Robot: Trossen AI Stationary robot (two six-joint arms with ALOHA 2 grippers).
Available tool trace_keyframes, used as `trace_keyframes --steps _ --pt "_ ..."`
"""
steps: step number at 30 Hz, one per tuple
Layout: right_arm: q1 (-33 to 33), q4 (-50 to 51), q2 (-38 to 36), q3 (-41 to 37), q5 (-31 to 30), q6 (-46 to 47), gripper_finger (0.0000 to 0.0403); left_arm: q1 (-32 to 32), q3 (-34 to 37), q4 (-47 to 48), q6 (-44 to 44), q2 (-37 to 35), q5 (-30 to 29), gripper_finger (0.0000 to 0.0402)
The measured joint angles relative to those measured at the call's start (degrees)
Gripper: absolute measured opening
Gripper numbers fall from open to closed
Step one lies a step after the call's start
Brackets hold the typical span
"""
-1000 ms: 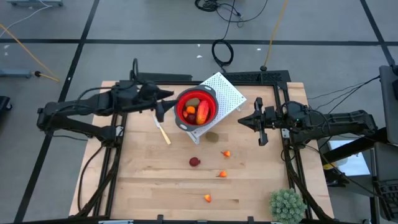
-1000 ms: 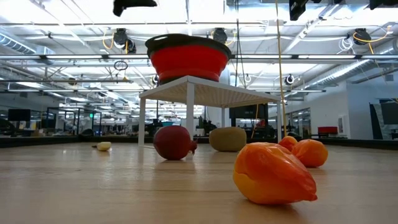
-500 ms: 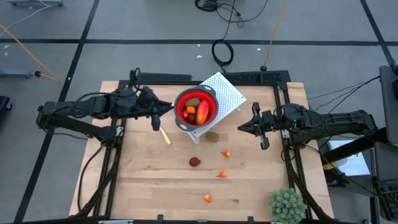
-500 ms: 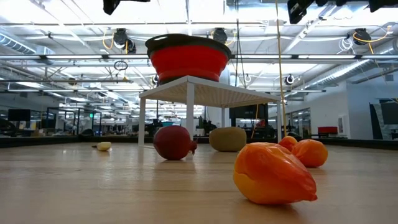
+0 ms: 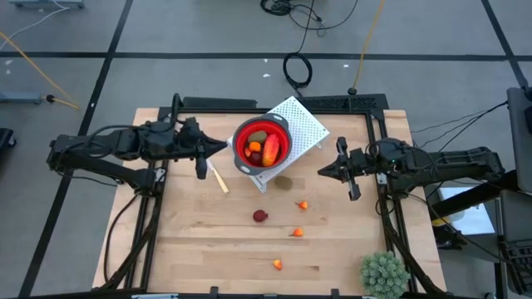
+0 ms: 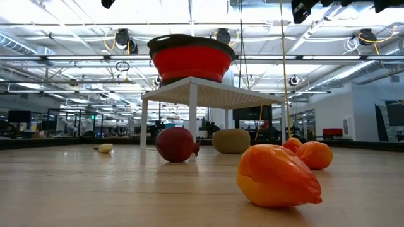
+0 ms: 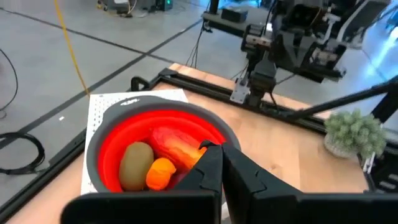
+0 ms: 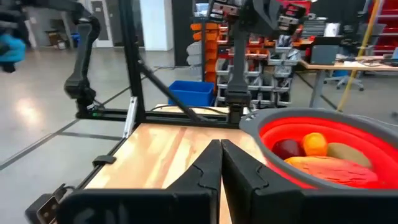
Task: Pick & Place Fruit
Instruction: Put the peach into the red strainer bowl on the shelf
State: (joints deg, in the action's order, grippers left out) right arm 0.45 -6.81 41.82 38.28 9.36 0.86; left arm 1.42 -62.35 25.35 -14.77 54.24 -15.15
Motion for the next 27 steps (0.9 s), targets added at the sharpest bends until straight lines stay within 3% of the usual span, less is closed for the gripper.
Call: trace_keyframes --steps 5,10,17,27 --pt "0.02 0.17 1.02 0.02 5.0 -0.04 0.0004 0.54 3.23 -1.97 -0.55 -2.76 0.02 0.0009" --pt "0.02 -0.47 3.67 0.02 8.69 1.01 0.0004 2.19 12.39 -9.23 -3.4 -7.86 0.04 0.0002" --pt "2.03 -2.03 7.91 0.02 8.69 2.84 0.0004 3.98 25.64 -20.2 -3.42 -15.69 0.02 0.0005" --pt "8.34 -1.53 11.6 0.04 -2.98 8.87 0.0004 4.02 35.98 -23.36 -1.76 -25.28 3.56 0.0003"
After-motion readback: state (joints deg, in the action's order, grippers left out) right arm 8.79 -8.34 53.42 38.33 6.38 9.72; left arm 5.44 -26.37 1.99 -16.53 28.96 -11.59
